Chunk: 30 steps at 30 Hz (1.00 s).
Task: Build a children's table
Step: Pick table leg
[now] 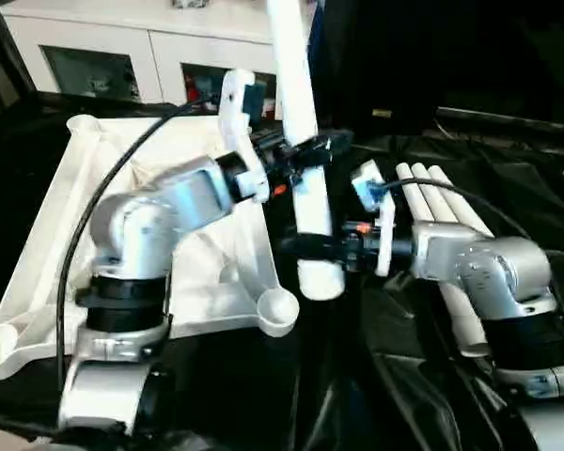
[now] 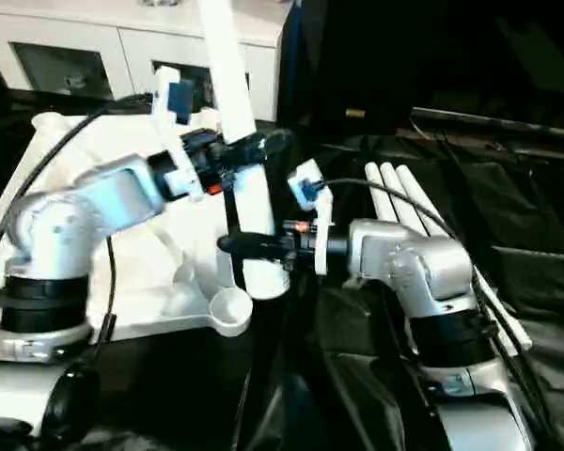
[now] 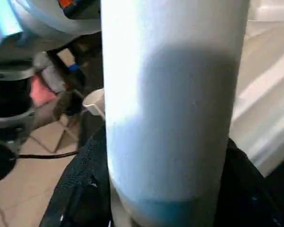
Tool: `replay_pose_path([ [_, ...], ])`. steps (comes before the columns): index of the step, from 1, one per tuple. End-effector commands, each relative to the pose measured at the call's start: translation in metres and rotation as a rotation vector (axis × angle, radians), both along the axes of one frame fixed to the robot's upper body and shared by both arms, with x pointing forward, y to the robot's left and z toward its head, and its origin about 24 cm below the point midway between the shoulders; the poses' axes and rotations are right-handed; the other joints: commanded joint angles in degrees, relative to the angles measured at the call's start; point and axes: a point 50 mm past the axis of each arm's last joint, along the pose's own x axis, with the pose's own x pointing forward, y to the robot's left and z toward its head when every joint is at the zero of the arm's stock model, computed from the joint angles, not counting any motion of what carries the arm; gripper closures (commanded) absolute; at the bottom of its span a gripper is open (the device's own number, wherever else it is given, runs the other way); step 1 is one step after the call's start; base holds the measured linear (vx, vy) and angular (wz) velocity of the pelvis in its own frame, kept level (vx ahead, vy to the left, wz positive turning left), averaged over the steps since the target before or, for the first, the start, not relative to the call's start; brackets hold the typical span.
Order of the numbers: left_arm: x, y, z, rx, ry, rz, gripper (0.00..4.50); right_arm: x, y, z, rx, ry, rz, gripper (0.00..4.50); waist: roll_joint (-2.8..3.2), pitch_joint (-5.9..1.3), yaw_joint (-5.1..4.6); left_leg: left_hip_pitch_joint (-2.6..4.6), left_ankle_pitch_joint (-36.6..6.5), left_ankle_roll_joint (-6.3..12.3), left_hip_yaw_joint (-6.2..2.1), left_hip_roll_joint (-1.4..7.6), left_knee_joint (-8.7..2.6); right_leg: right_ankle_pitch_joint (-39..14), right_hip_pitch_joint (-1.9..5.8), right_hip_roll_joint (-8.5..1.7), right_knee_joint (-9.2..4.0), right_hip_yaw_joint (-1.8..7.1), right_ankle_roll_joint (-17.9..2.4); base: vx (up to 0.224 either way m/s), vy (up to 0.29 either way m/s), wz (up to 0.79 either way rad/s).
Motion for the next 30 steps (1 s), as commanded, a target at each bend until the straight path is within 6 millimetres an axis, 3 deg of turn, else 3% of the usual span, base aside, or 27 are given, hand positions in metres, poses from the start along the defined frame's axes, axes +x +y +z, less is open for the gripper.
replay_pose_path([
  [1,0.002,0.006,-0.004,0.018,0.012,0.072,1.76,0.001,-0.002,0.009,0.017,-0.058,-0.020,2.53,-0.23,-4.73,0.32,0.32,0.76,0.56,-1.19,3.18,-3.53,-1.45,3.94,-5.68,-3.46,3.04,-12.12,0.000,0.000,0.00],
  [6,0.003,0.008,-0.004,0.021,0.012,0.111,2.18,0.002,0.000,0.009,-0.002,-0.080,-0.037,2.54,-0.38,-4.66,0.35,0.31,0.60,0.90,-1.13,3.18,-3.49,-2.15,3.82,-5.77,-3.57,3.06,-11.97,0.000,0.000,0.00],
  [7,0.004,0.009,-0.004,0.022,0.012,0.119,2.22,0.003,0.001,0.009,-0.011,-0.089,-0.046,2.54,-0.65,-4.64,0.28,0.32,0.48,0.90,-1.07,3.16,-3.53,-2.59,3.83,-5.72,-3.64,3.06,-11.82,0.000,0.000,0.00],
  [10,0.004,0.010,-0.003,0.012,0.005,0.118,2.50,0.005,0.002,0.010,-0.047,-0.146,-0.064,2.54,-0.50,-4.64,0.27,0.31,0.47,0.77,-1.11,3.17,-3.53,-3.21,3.79,-5.73,-3.58,3.04,-11.45,0.000,0.000,0.00],
  [12,0.002,0.009,-0.001,0.002,-0.005,0.100,2.54,0.007,0.003,0.011,-0.051,-0.189,-0.072,1.85,-0.51,-4.67,0.27,0.27,0.61,0.61,-1.11,3.13,-3.50,-3.04,3.74,-5.74,-3.51,3.03,-11.28,0.000,0.000,0.00],
  [15,-0.006,0.004,0.001,0.030,-0.059,0.002,2.59,0.006,0.001,0.015,0.006,-0.161,-0.043,1.79,-0.50,-4.63,0.26,0.33,0.44,1.40,-1.16,3.13,-3.58,-3.23,3.77,-5.77,-3.52,3.04,-11.13,0.000,0.000,0.00],
  [17,-0.011,0.002,-0.002,0.083,-0.095,-0.063,2.62,0.005,-0.002,0.016,-0.007,-0.177,-0.011,1.43,-0.29,-4.63,0.25,0.49,0.30,1.45,-1.14,3.24,-3.56,-3.61,3.48,-5.57,-3.55,2.98,-10.93,0.000,0.000,0.00],
  [24,-0.019,0.000,-0.007,0.156,-0.143,-0.194,2.64,0.003,-0.013,0.013,-0.049,-0.183,0.082,1.41,-0.29,-4.53,0.53,0.50,-1.05,1.02,-1.00,3.27,-3.63,-4.10,3.59,-5.68,-3.59,3.08,-11.43,0.000,0.000,0.00],
  [30,-0.022,-0.005,0.004,0.080,-0.181,-0.247,2.64,0.001,-0.011,0.007,-0.074,-0.145,0.146,1.41,-0.44,-4.53,0.41,0.37,-1.21,1.02,-1.04,3.23,-3.57,-5.28,3.64,-5.65,-3.69,3.01,-11.65,0.000,0.000,0.00],
])
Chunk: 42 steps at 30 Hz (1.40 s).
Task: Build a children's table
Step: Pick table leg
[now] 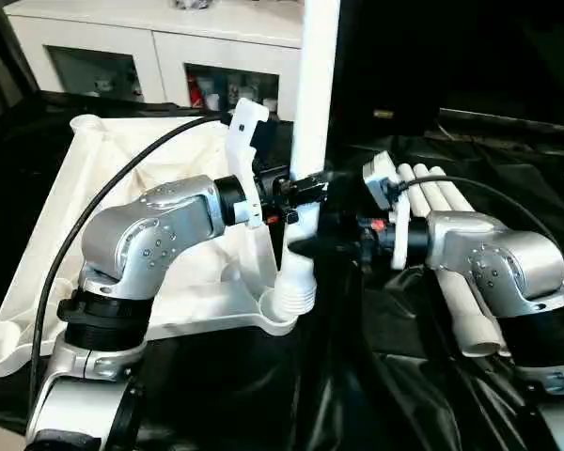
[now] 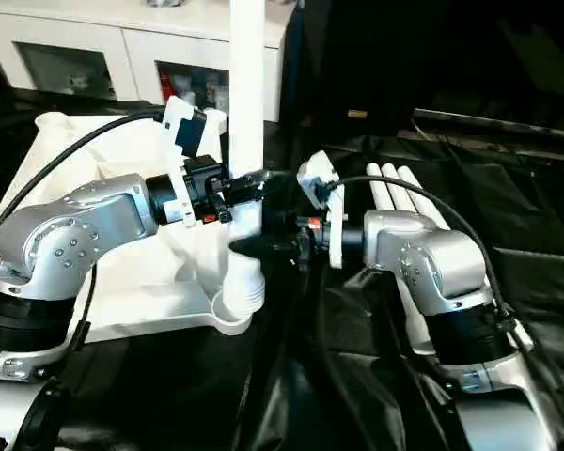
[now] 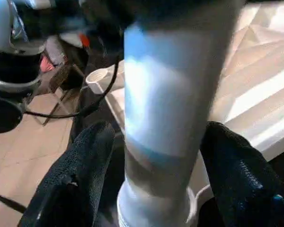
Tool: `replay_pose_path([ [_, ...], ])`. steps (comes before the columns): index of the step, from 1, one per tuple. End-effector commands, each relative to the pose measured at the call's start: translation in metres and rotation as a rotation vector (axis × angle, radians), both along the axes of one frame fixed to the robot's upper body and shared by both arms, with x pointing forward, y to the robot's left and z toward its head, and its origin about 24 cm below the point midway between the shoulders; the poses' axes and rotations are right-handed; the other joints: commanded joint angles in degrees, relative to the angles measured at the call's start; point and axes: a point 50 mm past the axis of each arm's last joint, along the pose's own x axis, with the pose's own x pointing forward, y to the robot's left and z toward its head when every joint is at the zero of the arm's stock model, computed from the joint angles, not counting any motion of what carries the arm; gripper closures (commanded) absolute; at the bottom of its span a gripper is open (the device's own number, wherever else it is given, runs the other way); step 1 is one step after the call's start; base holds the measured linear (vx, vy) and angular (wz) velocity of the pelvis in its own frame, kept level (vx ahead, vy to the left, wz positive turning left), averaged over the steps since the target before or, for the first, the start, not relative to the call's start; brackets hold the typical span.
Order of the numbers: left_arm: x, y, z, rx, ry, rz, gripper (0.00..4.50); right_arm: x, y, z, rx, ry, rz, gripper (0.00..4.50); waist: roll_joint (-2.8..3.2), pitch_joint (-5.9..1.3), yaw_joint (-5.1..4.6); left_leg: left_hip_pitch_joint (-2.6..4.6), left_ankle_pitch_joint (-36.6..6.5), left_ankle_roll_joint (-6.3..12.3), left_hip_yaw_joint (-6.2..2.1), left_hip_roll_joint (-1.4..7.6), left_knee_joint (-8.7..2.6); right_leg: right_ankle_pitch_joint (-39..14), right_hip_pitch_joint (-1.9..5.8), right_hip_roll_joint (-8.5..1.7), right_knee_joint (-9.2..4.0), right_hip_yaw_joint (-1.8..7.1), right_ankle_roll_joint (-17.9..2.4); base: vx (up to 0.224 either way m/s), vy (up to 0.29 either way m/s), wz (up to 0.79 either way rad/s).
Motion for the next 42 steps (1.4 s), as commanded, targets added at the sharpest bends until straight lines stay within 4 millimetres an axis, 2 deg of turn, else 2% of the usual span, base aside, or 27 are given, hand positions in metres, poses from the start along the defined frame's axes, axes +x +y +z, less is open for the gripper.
replay_pose_path([
  [1,-0.0044,-0.0045,0.0163,-0.043,-0.067,-0.050,2.64,0.0011,0.0018,0.0020,-0.015,-0.010,0.022,1.41,-0.63,-4.56,0.19,0.36,-1.19,0.92,-1.06,3.23,-3.60,-5.57,3.67,-5.69,-3.62,2.99,-11.71,0.000,0.000,0.00],
  [2,-0.0053,-0.0054,0.0161,-0.044,-0.070,-0.060,2.64,0.0016,0.0027,0.0008,-0.017,-0.004,0.021,1.41,-0.85,-4.56,0.10,0.37,-1.18,1.06,-1.01,3.20,-3.56,-5.78,3.61,-5.63,-3.70,3.00,-11.53,0.000,0.000,0.00],
  [4,-0.0064,-0.0064,0.0155,-0.045,-0.073,-0.069,2.64,0.0016,0.0037,-0.0003,-0.016,0.003,0.026,1.41,-0.65,-4.54,0.07,0.40,-1.19,1.18,-1.01,3.22,-3.56,-6.21,3.53,-5.70,-3.75,3.01,-11.54,0.000,0.000,0.00],
  [19,-0.0056,-0.0091,0.0206,-0.083,-0.077,-0.090,2.64,0.0047,0.0049,-0.0003,0.012,0.014,0.023,1.41,-0.66,-4.61,0.09,0.33,-0.90,1.34,-1.00,3.17,-3.48,-5.58,3.60,-5.68,-3.67,3.00,-11.74,0.000,0.000,0.00],
  [21,-0.0059,-0.0093,0.0207,-0.083,-0.077,-0.094,2.64,0.0048,0.0049,-0.0001,0.014,0.015,0.025,1.69,-0.62,-4.60,0.08,0.34,-0.97,1.31,-1.01,3.19,-3.49,-5.66,3.59,-5.64,-3.69,2.98,-11.70,0.000,0.000,0.00],
  [26,-0.0060,-0.0085,0.0196,-0.073,-0.076,-0.100,2.64,0.0057,0.0042,0.0011,0.022,0.015,0.022,1.96,-0.36,-4.64,0.07,0.35,-1.16,1.25,-1.07,3.19,-3.48,-5.32,3.60,-5.61,-3.66,2.95,-11.82,0.000,0.000,0.00],
  [29,-0.0063,-0.0080,0.0185,-0.066,-0.075,-0.106,2.65,0.0056,0.0041,0.0022,0.028,0.013,0.021,2.35,-0.37,-4.65,0.05,0.37,-1.19,1.14,-1.07,3.21,-3.51,-5.09,3.62,-5.62,-3.65,2.96,-11.94,0.000,0.000,0.00],
  [32,-0.0055,-0.0079,0.0180,-0.055,-0.084,-0.095,2.65,0.0052,0.0044,0.0021,0.031,0.013,0.022,2.47,-0.24,-4.69,0.05,0.40,-1.01,1.14,-1.08,3.19,-3.47,-4.41,3.60,-5.57,-3.57,2.96,-12.21,0.000,0.000,0.00],
  [33,-0.0043,-0.0076,0.0174,-0.045,-0.088,-0.076,2.30,0.0049,0.0047,0.0019,0.032,0.012,0.021,2.49,-0.25,-4.67,0.03,0.37,-1.09,1.11,-1.10,3.23,-3.51,-4.44,3.63,-5.58,-3.58,2.94,-12.20,0.000,0.000,0.00],
  [35,-0.0009,-0.0064,0.0160,-0.033,-0.084,-0.036,1.95,0.0046,0.0053,0.0013,0.035,0.012,0.017,2.53,-0.18,-4.65,0.06,0.45,-1.45,1.02,-1.12,3.31,-3.53,-4.56,3.62,-5.64,-3.65,2.96,-12.18,0.000,0.000,0.00],
  [37,-0.0025,-0.0058,0.0155,-0.046,-0.068,-0.056,1.88,0.0045,0.0058,0.0012,0.041,0.009,0.011,2.54,-0.20,-4.68,0.04,0.47,-1.40,0.81,-1.10,3.26,-3.53,-4.70,3.65,-5.64,-3.62,2.97,-12.15,0.000,0.000,0.00],
  [38,-0.0025,-0.0052,0.0167,-0.065,-0.068,-0.049,1.66,0.0045,0.0059,0.0013,0.047,0.009,0.004,2.56,-0.29,-4.69,0.02,0.40,-1.21,0.83,-1.10,3.22,-3.51,-4.27,3.68,-5.59,-3.56,2.97,-12.25,0.000,0.000,0.00],
  [42,-0.0010,-0.0005,0.0213,-0.128,-0.116,0.008,1.37,0.0054,0.0067,0.0022,0.074,-0.002,-0.029,2.57,-0.34,-4.68,0.04,0.36,-1.20,0.91,-1.09,3.24,-3.50,-4.13,3.65,-5.63,-3.62,2.96,-12.52,0.000,0.000,0.00],
])
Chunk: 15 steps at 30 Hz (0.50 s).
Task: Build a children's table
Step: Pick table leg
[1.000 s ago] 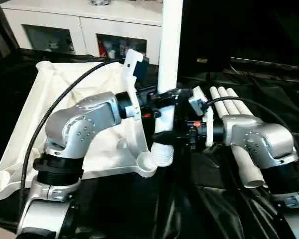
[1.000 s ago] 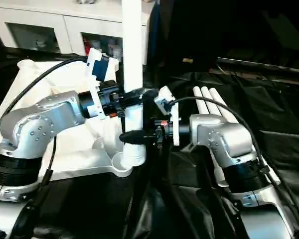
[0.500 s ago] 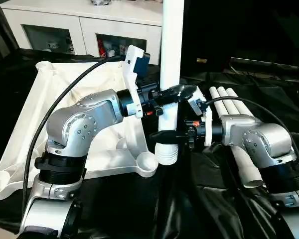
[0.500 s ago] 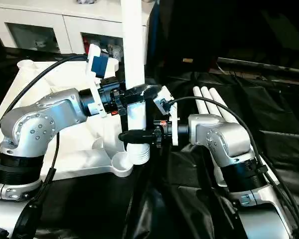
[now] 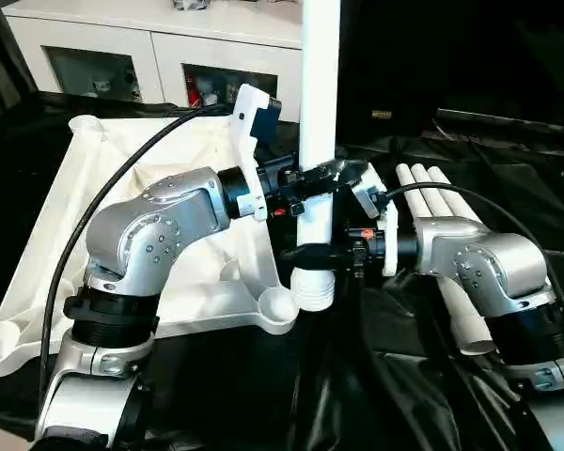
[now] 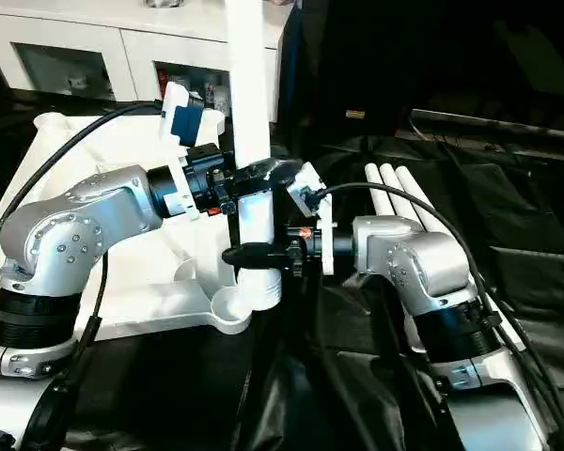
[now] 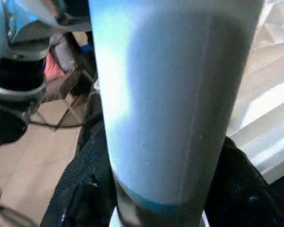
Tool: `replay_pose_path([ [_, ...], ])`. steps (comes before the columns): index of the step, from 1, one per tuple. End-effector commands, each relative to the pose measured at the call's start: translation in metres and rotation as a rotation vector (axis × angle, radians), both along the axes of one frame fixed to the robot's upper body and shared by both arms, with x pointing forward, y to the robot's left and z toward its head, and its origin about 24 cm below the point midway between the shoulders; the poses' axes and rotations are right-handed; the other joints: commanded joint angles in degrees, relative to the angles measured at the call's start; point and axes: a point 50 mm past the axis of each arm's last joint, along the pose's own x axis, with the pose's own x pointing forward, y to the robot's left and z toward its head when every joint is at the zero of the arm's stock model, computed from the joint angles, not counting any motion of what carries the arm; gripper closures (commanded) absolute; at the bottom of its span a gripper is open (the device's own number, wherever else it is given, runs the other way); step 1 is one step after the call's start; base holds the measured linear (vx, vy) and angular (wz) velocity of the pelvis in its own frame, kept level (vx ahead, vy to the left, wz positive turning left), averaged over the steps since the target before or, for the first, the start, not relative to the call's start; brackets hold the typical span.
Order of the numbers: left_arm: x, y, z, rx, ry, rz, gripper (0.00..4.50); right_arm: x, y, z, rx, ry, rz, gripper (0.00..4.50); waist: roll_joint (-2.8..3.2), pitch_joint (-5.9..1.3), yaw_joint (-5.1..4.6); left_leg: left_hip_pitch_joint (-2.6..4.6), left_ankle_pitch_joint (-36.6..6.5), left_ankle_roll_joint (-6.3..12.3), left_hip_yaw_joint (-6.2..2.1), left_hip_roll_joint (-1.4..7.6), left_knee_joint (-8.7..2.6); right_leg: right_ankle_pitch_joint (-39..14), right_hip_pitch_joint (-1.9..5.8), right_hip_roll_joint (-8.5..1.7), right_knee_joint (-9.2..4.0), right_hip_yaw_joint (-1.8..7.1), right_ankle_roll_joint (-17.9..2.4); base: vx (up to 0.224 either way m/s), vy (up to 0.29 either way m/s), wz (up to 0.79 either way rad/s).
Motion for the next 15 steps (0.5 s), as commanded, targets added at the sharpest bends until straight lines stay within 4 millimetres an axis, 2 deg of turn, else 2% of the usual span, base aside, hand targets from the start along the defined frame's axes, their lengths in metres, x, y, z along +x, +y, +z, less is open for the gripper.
replay_pose_path([
  [1,0.001,0.005,0.010,-0.060,-0.070,0.068,1.23,0.002,-0.004,0.007,0.032,-0.037,-0.039,2.57,-0.41,-4.65,0.19,0.34,-1.37,0.92,-1.11,3.26,-3.55,-4.18,3.71,-5.62,-3.70,2.97,-12.49,0.000,0.000,0.00],
  [2,0.003,0.006,0.011,-0.081,-0.083,0.098,1.16,0.002,-0.003,0.007,0.037,-0.041,-0.047,2.57,-0.38,-4.63,0.19,0.31,-1.33,0.86,-1.12,3.28,-3.58,-4.16,3.75,-5.67,-3.68,2.97,-12.51,0.000,0.000,0.00],
  [3,0.004,0.009,0.017,-0.157,-0.109,0.138,1.13,0.003,-0.003,0.008,0.053,-0.047,-0.065,2.57,-0.85,-4.67,0.21,0.26,-1.06,1.16,-1.08,3.29,-3.57,-3.88,3.89,-5.75,-3.71,2.98,-12.30,0.000,0.000,0.00],
  [4,0.004,0.011,0.018,-0.186,-0.118,0.149,1.13,0.004,-0.003,0.009,0.058,-0.048,-0.072,2.57,-0.68,-4.62,0.27,0.24,-1.17,1.14,-1.07,3.25,-3.53,-4.13,3.84,-5.82,-3.70,2.99,-12.25,0.000,0.000,0.00],
  [5,0.005,0.015,0.025,-0.282,-0.142,0.187,1.13,0.005,-0.004,0.010,0.082,-0.055,-0.100,2.57,-0.99,-4.61,0.30,0.21,-1.05,1.30,-1.05,3.23,-3.56,-4.68,3.88,-5.85,-3.70,2.99,-12.04,0.000,0.000,0.00],
  [6,0.004,0.020,0.031,-0.363,-0.150,0.211,1.13,0.006,-0.004,0.012,0.113,-0.059,-0.125,2.57,-0.85,-4.64,0.38,0.20,-1.07,1.26,-1.07,3.29,-3.55,-4.98,3.85,-5.98,-3.81,2.99,-11.98,0.000,0.000,0.00],
  [7,0.003,0.024,0.034,-0.425,-0.154,0.219,1.13,0.006,-0.004,0.014,0.145,-0.063,-0.148,2.57,-1.33,-4.65,0.49,0.11,-1.10,1.22,-0.98,3.21,-3.49,-4.99,3.92,-6.08,-3.76,2.97,-12.26,0.000,0.000,0.00],
  [8,0.001,0.028,0.036,-0.474,-0.157,0.221,1.13,0.006,-0.005,0.016,0.177,-0.064,-0.168,2.57,-1.35,-4.64,0.55,0.15,-0.89,1.39,-1.05,3.28,-3.58,-4.96,3.80,-6.08,-3.65,2.92,-12.39,0.000,0.000,0.00],
  [10,-0.001,0.030,0.036,-0.494,-0.156,0.221,1.13,0.005,-0.005,0.018,0.210,-0.065,-0.179,2.57,-1.07,-4.73,0.57,0.36,-0.52,1.45,-1.14,3.43,-3.57,-3.79,3.52,-5.85,-3.38,2.80,-12.45,0.000,0.000,0.00],
  [11,-0.001,0.031,0.036,-0.491,-0.158,0.220,1.13,0.005,-0.005,0.018,0.214,-0.066,-0.185,2.57,-1.21,-4.68,0.50,0.42,-0.41,1.73,-1.08,3.42,-3.59,-3.00,3.47,-5.69,-3.40,2.80,-12.32,0.000,0.000,0.00],
  [12,-0.002,0.033,0.035,-0.484,-0.162,0.216,1.13,0.005,-0.006,0.018,0.224,-0.070,-0.200,2.57,-0.96,-4.65,0.47,0.47,-0.69,1.82,-1.06,3.39,-3.61,-3.22,3.42,-5.75,-3.53,2.84,-12.10,0.000,0.000,0.00],
  [14,-0.007,0.041,0.025,-0.339,-0.195,0.204,1.13,0.010,-0.010,0.016,0.199,-0.112,-0.307,2.57,-0.39,-4.57,0.40,0.53,-1.46,1.03,-1.13,3.44,-3.78,-4.82,3.21,-5.73,-3.59,2.85,-11.14,0.000,0.000,0.00],
  [15,-0.007,0.043,0.020,-0.270,-0.209,0.206,1.13,0.013,-0.012,0.014,0.170,-0.131,-0.350,2.57,-0.11,-4.54,0.47,0.87,-2.09,0.16,-1.19,3.45,-3.90,-6.23,2.96,-5.66,-3.90,2.83,-10.15,0.000,0.000,0.00],
])
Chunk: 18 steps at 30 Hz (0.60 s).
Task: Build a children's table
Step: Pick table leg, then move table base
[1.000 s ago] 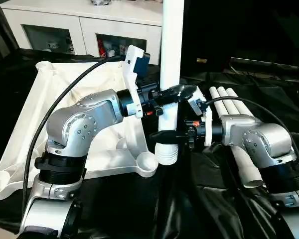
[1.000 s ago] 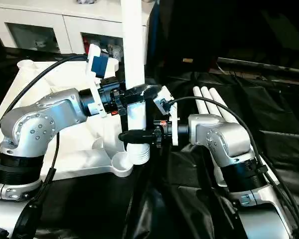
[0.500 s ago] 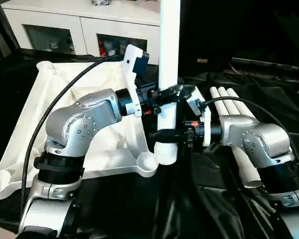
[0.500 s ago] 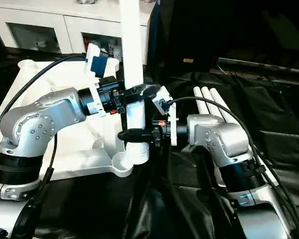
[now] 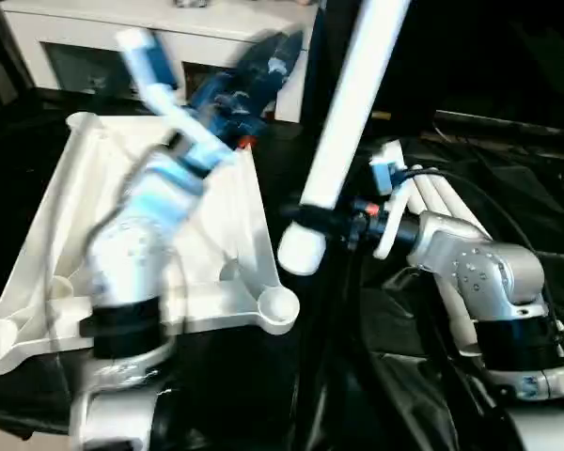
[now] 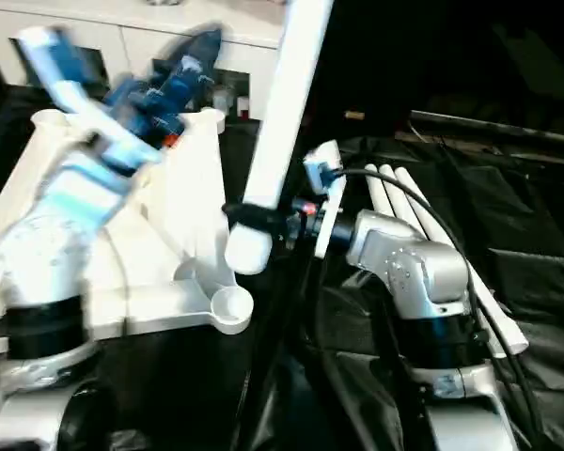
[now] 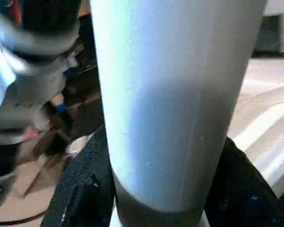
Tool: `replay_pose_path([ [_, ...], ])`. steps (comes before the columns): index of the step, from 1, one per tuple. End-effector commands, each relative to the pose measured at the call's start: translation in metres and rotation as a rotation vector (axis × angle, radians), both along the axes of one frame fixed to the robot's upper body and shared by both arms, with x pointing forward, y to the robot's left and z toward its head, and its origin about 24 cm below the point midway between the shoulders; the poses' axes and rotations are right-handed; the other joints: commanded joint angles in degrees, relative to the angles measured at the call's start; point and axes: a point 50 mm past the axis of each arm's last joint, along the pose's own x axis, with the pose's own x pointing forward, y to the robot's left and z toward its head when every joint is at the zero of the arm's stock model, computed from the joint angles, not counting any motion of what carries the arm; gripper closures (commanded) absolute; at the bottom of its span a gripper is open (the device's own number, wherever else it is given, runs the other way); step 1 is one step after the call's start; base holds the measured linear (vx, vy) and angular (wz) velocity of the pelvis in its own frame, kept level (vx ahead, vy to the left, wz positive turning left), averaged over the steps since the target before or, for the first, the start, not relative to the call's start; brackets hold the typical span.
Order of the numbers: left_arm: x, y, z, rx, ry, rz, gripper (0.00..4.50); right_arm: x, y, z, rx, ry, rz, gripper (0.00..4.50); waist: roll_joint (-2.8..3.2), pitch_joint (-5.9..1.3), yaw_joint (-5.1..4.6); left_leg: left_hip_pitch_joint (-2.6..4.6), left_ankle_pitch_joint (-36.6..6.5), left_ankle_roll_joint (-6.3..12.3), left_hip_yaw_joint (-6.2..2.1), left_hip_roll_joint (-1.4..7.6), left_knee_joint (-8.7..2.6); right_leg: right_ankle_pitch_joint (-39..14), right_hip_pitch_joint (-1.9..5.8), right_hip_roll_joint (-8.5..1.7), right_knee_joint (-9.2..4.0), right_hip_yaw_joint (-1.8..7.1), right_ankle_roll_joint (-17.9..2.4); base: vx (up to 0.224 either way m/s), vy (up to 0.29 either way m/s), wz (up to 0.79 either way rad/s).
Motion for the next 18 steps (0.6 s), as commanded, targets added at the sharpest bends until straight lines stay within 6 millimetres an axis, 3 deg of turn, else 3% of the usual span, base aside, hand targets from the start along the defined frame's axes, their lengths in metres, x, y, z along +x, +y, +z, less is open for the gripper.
replay_pose_path([
  [1,-0.003,0.001,-0.015,0.247,-0.030,0.009,1.13,0.009,-0.012,-0.001,-0.096,-0.074,-0.170,2.57,0.97,-4.50,0.06,0.87,-2.38,-0.31,-1.23,3.35,-3.96,-6.74,2.91,-5.45,-3.71,2.88,-9.71,0.000,0.000,0.00],
  [2,-0.004,0.006,-0.025,0.381,-0.052,0.028,1.13,0.012,-0.015,-0.005,-0.136,-0.093,-0.220,2.57,0.89,-4.43,0.04,0.97,-2.71,-0.66,-1.33,3.43,-4.19,-8.02,2.73,-5.46,-3.99,2.85,-8.80,0.000,0.000,0.00],
  [3,-0.006,0.014,-0.042,0.554,-0.037,0.024,1.13,0.013,-0.018,-0.010,-0.189,-0.124,-0.259,2.57,1.27,-4.45,-0.07,1.13,-4.32,-2.23,-1.44,3.30,-4.33,-10.88,2.74,-5.49,-4.06,2.87,-6.69,0.000,0.000,0.00],
  [5,-0.013,0.028,-0.067,0.745,-0.041,-0.028,1.13,0.012,-0.021,-0.018,-0.226,-0.118,-0.298,2.58,1.27,-4.22,-0.46,1.04,-5.63,-2.62,-1.41,3.21,-4.65,-12.45,2.73,-5.46,-4.38,3.13,-5.56,0.000,0.000,0.00],
  [7,-0.023,0.040,-0.090,0.903,0.005,-0.104,1.13,0.012,-0.024,-0.026,-0.246,-0.082,-0.342,2.59,1.69,-4.40,-0.63,1.34,-6.15,-3.39,-1.26,3.33,-4.68,-10.65,2.56,-5.35,-4.08,3.13,-6.75,0.000,0.000,0.00],
  [11,-0.044,0.052,-0.127,1.105,0.115,-0.284,1.13,0.007,-0.029,-0.043,-0.271,-0.035,-0.377,2.59,1.90,-4.18,-0.72,1.42,-9.07,-4.02,-1.22,3.39,-4.96,-8.55,2.44,-5.32,-3.79,3.13,-9.59,0.000,0.000,0.00],
  [18,-0.040,0.071,-0.150,1.290,0.144,-0.310,1.62,0.001,-0.024,-0.050,-0.286,-0.054,-0.359,2.59,2.18,-4.03,-0.90,1.37,-11.81,-3.95,-1.43,3.34,-5.16,-13.62,2.52,-5.68,-4.35,3.33,-8.69,0.000,0.000,0.00],
])
